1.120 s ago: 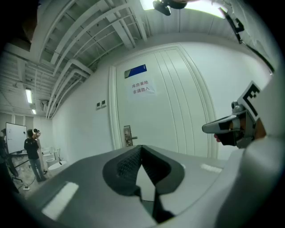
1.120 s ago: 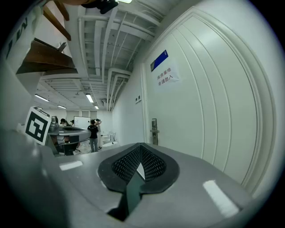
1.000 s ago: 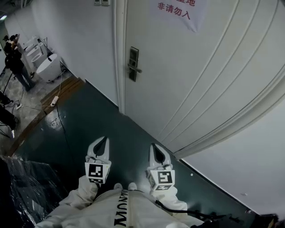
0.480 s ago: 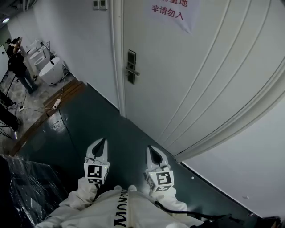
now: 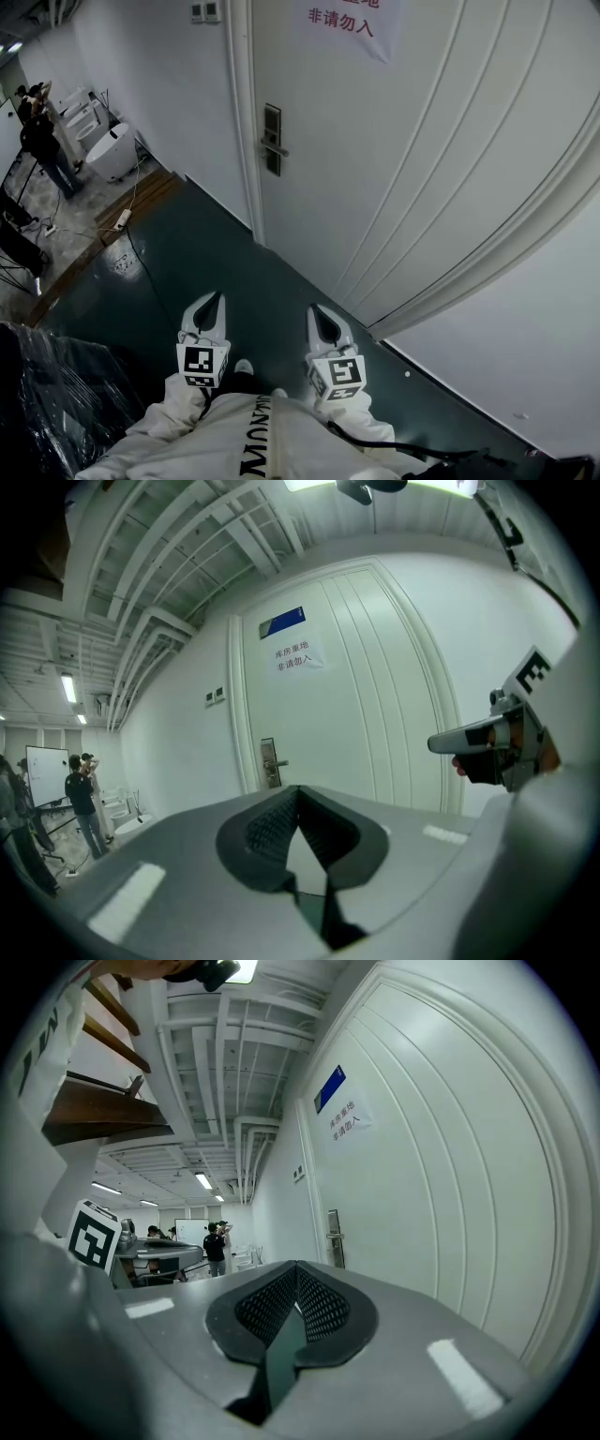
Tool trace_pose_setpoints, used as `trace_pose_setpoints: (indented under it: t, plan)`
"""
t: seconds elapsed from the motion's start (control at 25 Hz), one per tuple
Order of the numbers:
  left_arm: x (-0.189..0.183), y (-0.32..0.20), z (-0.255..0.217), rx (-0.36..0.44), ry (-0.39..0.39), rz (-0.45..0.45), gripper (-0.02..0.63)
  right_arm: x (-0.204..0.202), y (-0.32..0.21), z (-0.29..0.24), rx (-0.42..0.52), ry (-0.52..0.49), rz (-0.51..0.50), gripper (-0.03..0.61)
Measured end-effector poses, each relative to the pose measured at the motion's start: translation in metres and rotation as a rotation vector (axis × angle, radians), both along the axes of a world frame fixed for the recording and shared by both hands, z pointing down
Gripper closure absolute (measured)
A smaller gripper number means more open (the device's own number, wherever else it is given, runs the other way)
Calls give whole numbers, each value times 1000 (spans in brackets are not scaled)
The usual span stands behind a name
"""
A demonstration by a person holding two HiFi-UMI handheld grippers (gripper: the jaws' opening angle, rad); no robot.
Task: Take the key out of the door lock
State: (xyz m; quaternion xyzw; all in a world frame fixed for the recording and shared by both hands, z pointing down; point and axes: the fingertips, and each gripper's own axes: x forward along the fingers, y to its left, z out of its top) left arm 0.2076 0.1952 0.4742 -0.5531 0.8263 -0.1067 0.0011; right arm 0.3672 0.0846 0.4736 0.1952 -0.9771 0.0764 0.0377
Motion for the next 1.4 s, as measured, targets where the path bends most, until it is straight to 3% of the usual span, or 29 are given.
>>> trace_pose_setpoints:
  t: [0.32,0.68,1.4]
  plan:
    - [-9,-7,0,11,-14,-2,614,-8,-7,3,-4,8,4,578]
    - [-53,-22,5,18,5,-3,614,-52,-20,7,6,33,0,578]
    - [-202,-67,7,5,26,57,614,-202,-53,12,-12,86,40,578]
